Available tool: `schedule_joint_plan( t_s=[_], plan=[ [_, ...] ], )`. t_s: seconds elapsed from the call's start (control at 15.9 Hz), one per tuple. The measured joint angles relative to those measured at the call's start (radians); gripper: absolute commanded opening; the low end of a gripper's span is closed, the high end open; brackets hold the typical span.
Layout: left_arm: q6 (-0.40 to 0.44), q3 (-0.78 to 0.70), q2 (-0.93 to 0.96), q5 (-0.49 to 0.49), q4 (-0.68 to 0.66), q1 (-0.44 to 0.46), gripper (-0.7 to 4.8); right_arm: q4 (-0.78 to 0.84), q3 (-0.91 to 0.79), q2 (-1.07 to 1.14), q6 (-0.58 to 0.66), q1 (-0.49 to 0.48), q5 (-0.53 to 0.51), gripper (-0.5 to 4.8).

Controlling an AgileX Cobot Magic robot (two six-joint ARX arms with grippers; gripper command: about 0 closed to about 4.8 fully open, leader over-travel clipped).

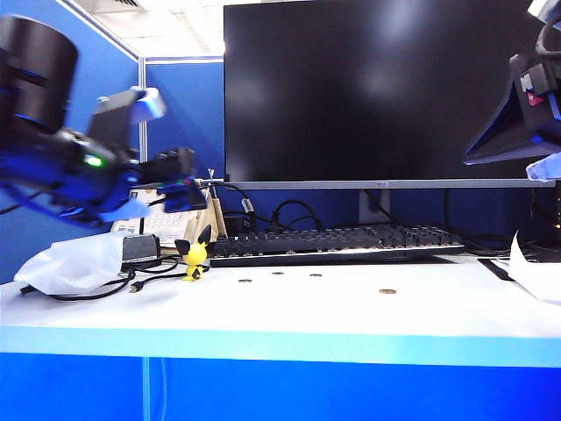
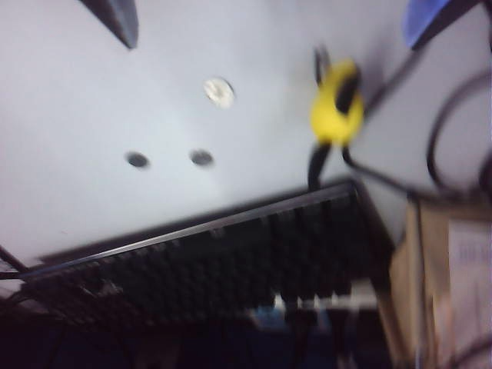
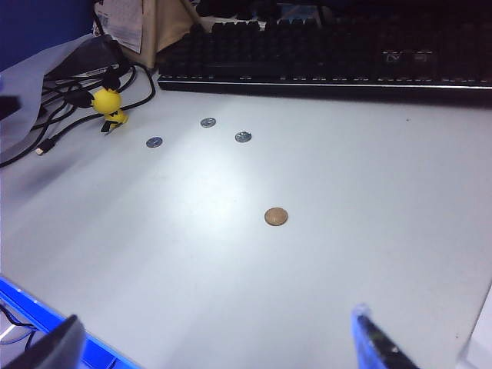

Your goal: Pick up the doll and place it on the similarly colored coin.

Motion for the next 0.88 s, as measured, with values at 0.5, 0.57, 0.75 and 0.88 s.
schedule_joint_plan(
  t_s=[0.5,0.57,0.75,0.88],
  plan=[
    [0.068,0.148,0.215,0.058,0.04,0.093,4.79,-0.042,0.0,0.001,0.002,0.0,0.001,4.77],
    [0.066,0.174,0.227,0.07,0.051,0.093,4.79,-0.043,0.0,0.002,0.002,0.0,0.001,4.77],
    [0.066,0.266,0.289,0.151,0.03,0.093,4.79,-0.043,0.0,0.002,0.002,0.0,0.001,4.77],
    [0.066,0.278,0.303,0.146,-0.009,0.093,4.79,-0.045,0.0,0.002,0.002,-0.001,0.001,4.77]
  ],
)
